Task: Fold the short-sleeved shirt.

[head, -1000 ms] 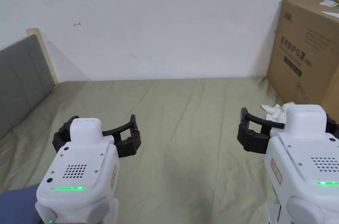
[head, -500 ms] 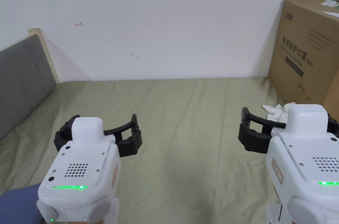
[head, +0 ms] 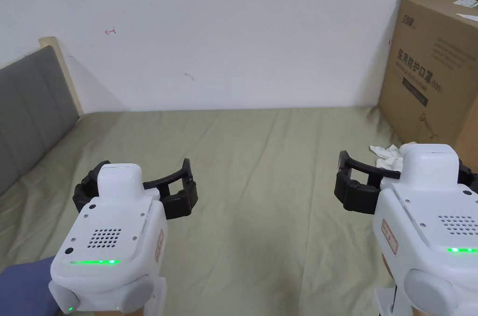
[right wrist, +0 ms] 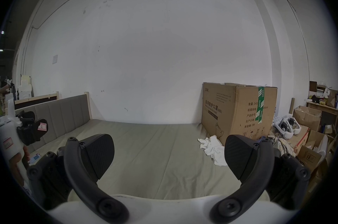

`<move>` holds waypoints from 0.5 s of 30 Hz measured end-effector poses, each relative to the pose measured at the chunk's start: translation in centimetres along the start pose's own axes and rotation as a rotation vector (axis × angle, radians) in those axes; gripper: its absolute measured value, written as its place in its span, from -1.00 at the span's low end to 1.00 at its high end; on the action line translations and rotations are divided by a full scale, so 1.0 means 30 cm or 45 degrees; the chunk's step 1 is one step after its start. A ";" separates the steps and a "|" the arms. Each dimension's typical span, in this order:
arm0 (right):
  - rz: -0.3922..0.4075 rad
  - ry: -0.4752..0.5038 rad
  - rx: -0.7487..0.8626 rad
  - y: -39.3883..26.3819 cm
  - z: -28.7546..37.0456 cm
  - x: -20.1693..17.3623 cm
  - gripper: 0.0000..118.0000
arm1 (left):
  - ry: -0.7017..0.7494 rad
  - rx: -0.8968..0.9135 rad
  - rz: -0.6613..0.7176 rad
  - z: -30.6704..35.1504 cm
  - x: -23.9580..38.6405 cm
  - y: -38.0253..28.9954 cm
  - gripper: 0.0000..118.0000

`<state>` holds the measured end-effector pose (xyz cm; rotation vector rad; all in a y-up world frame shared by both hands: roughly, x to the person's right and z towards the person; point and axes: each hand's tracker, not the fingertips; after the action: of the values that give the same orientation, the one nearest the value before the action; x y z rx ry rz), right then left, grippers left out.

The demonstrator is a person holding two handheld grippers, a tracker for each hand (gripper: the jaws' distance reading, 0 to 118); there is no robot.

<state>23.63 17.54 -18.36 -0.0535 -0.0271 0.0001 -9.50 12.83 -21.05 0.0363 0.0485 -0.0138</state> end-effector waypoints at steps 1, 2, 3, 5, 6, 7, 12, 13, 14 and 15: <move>0.000 -0.005 -0.015 0.004 -0.003 -0.002 1.00 | 0.001 0.001 0.001 0.000 -0.001 0.000 1.00; -0.001 -0.014 -0.031 0.006 -0.007 -0.005 1.00 | 0.001 0.000 0.002 0.001 -0.002 0.000 1.00; -0.008 -0.017 -0.045 0.008 -0.011 -0.006 1.00 | 0.000 -0.002 0.003 0.001 -0.003 0.000 1.00; -0.053 -0.030 -0.105 0.016 -0.021 -0.003 1.00 | -0.002 -0.004 0.005 0.001 -0.006 -0.002 1.00; -0.082 -0.068 -0.136 0.020 -0.027 -0.004 1.00 | -0.003 -0.005 0.004 0.001 -0.006 -0.002 1.00; -0.109 -0.142 -0.165 0.021 -0.030 -0.011 1.00 | -0.002 -0.004 0.002 0.001 -0.007 -0.002 1.00; -0.258 -0.237 -0.444 0.048 -0.059 0.004 1.00 | -0.003 -0.005 0.007 0.000 -0.010 -0.002 1.00; -0.281 -0.235 -0.510 0.053 -0.068 0.012 1.00 | -0.005 -0.005 0.010 0.000 -0.010 -0.002 1.00; -0.295 -0.251 -0.564 0.060 -0.076 0.015 1.00 | -0.005 -0.004 0.012 -0.001 -0.010 -0.002 1.00; -0.301 -0.259 -0.608 0.065 -0.080 0.015 1.00 | -0.005 -0.004 0.013 -0.002 -0.010 -0.003 1.00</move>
<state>24.15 19.37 -20.86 -0.5279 -0.2368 -0.2379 -9.80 12.76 -21.10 0.0331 0.0440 -0.0033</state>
